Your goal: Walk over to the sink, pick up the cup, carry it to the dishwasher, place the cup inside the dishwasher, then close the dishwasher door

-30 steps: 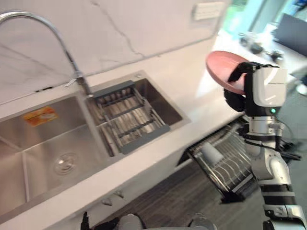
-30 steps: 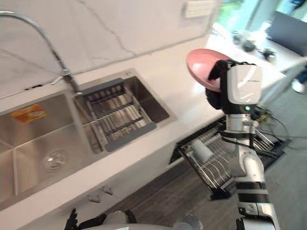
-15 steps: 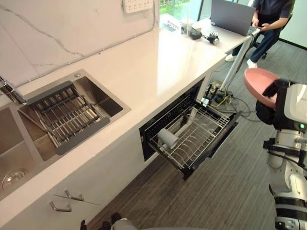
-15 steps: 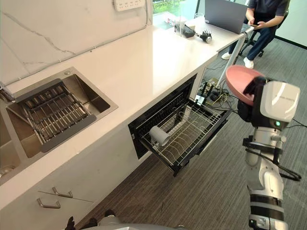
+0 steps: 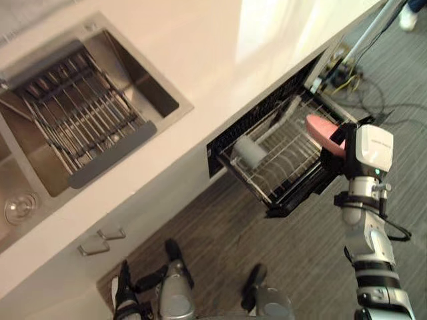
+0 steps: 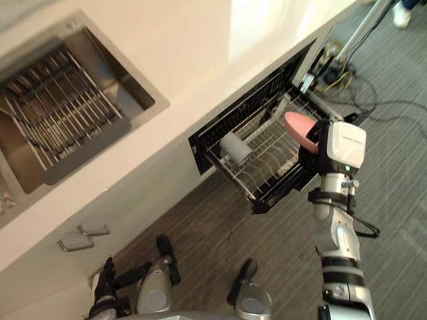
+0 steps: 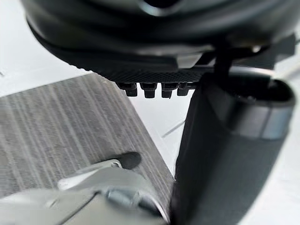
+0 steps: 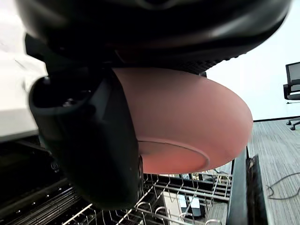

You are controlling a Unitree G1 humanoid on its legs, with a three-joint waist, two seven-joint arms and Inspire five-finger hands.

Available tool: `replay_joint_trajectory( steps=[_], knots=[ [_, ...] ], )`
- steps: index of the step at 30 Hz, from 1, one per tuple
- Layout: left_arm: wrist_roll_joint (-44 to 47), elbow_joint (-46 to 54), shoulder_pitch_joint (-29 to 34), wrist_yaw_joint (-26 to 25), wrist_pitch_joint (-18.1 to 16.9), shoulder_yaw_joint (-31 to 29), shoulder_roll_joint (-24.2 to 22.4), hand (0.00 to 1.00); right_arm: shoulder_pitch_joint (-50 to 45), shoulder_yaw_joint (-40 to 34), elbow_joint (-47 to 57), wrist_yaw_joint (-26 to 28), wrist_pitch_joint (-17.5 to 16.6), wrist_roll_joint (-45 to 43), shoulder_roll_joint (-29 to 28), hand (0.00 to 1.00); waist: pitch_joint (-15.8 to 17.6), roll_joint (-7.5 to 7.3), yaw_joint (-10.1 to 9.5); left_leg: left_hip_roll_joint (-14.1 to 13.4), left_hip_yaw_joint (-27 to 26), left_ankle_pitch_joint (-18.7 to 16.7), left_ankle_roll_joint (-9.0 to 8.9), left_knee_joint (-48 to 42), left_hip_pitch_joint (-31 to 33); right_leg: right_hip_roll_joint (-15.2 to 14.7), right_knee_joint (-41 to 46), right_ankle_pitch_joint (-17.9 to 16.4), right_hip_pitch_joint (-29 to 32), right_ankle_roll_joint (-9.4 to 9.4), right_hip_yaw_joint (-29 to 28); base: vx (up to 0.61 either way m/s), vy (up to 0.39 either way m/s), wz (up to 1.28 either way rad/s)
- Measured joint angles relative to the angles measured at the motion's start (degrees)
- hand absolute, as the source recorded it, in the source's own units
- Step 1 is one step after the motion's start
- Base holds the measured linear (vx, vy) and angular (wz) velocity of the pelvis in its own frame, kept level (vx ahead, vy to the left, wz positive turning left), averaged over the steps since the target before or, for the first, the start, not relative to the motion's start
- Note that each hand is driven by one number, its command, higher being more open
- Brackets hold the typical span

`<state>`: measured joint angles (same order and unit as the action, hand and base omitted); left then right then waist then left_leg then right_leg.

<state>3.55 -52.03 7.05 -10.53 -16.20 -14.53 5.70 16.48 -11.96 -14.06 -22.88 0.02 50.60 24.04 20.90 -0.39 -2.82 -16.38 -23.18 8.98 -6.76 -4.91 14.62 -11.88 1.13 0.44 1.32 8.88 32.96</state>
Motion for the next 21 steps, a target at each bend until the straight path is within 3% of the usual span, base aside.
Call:
replay_joint_trajectory(
  steps=[6, 18, 20, 21],
  knots=[
    [1.1, 0.6, -3.5, 0.0, 0.6, 2.1, 1.4, 1.00, 9.4, 4.8, -7.3, -0.1, 2.8, -6.6, 7.2, 0.00, 3.5, 0.37, -1.24, 0.7, 2.4, -0.8, 0.90, -1.9, 3.3, -0.7, 0.1, 0.0, 1.7, 0.00, 0.3, 0.03, 0.046, 0.10],
    [3.9, 2.8, -7.7, 0.0, 1.4, 6.3, 2.8, 1.00, 14.5, 10.3, -19.1, 3.4, 3.5, -11.3, 9.6, 0.00, 5.7, 2.70, -2.11, 1.4, 4.0, -3.3, 2.19, -7.6, 6.9, -2.6, 1.5, 0.0, 2.7, 0.00, 0.4, 0.03, 0.044, 0.05],
    [3.9, 2.8, -8.1, 0.0, 1.4, 6.5, 2.8, 1.00, 14.7, 10.4, -19.1, 3.6, 3.5, -12.5, 9.5, 0.00, 6.0, 2.53, -2.36, 1.0, 5.0, -4.6, 2.99, -13.8, 10.3, -3.1, 1.7, 0.0, 2.4, 0.00, 0.3, 0.03, 0.068, 0.07],
    [3.9, 2.5, -8.1, 0.0, 1.4, 6.6, 2.4, 1.00, 15.3, 10.4, -19.2, 3.6, 3.5, -12.8, 9.8, 0.00, 6.0, 2.84, -2.29, 3.0, 8.0, -7.3, 2.35, -14.0, 11.8, -3.6, 1.7, 0.0, 2.4, 0.00, 0.2, 0.03, 0.214, -0.11]
  ],
)
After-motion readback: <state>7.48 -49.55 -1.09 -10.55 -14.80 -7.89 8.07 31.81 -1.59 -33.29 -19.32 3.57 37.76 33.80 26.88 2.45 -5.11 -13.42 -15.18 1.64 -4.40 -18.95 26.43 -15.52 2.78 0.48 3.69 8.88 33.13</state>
